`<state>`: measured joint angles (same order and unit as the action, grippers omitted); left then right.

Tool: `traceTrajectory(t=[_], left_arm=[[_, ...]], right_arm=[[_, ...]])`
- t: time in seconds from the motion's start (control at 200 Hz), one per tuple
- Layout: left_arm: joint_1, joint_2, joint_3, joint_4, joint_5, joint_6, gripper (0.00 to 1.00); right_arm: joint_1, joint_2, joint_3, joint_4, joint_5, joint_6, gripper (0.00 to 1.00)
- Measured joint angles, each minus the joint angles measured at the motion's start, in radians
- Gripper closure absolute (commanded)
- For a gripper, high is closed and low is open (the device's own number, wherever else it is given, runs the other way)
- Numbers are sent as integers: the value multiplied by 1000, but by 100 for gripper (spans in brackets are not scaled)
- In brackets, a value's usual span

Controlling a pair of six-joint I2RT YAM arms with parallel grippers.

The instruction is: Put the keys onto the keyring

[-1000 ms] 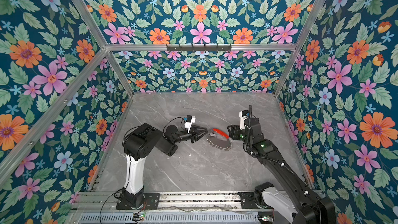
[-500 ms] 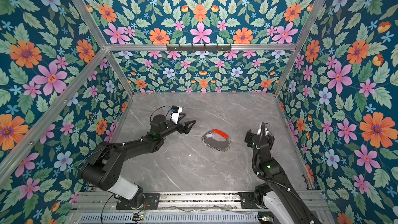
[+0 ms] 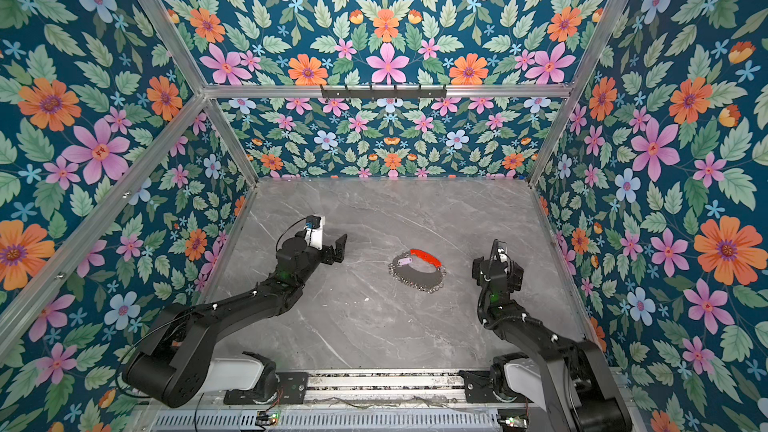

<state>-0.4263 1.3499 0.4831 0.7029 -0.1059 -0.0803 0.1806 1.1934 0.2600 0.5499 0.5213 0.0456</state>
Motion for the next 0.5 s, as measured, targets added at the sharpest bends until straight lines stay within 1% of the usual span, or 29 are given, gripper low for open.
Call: traceTrajectory(t=[0.105, 0.185, 0.265, 0.305, 0.37, 0.415, 0.5], left_arm=[[0, -19, -18, 15, -127, 0, 0], [1, -31, -34, 32, -187, 1, 0], [1, -36, -39, 45, -227, 8, 0], [1, -37, -39, 51, -245, 16, 0], [1, -31, -39, 66, -276, 45, 0], [1, -20, -40, 76, -298, 80, 0], [1, 12, -47, 114, -347, 163, 0]], right_arm=[[-31, 113, 47, 123, -40, -23, 2], [-79, 188, 52, 209, -94, -22, 2], [-121, 202, 55, 202, -142, -5, 2], [-138, 204, 55, 231, -163, 10, 2], [-156, 232, 34, 306, -209, 21, 3], [-157, 261, 9, 356, -224, 23, 1], [-156, 254, -13, 360, -253, 23, 1]])
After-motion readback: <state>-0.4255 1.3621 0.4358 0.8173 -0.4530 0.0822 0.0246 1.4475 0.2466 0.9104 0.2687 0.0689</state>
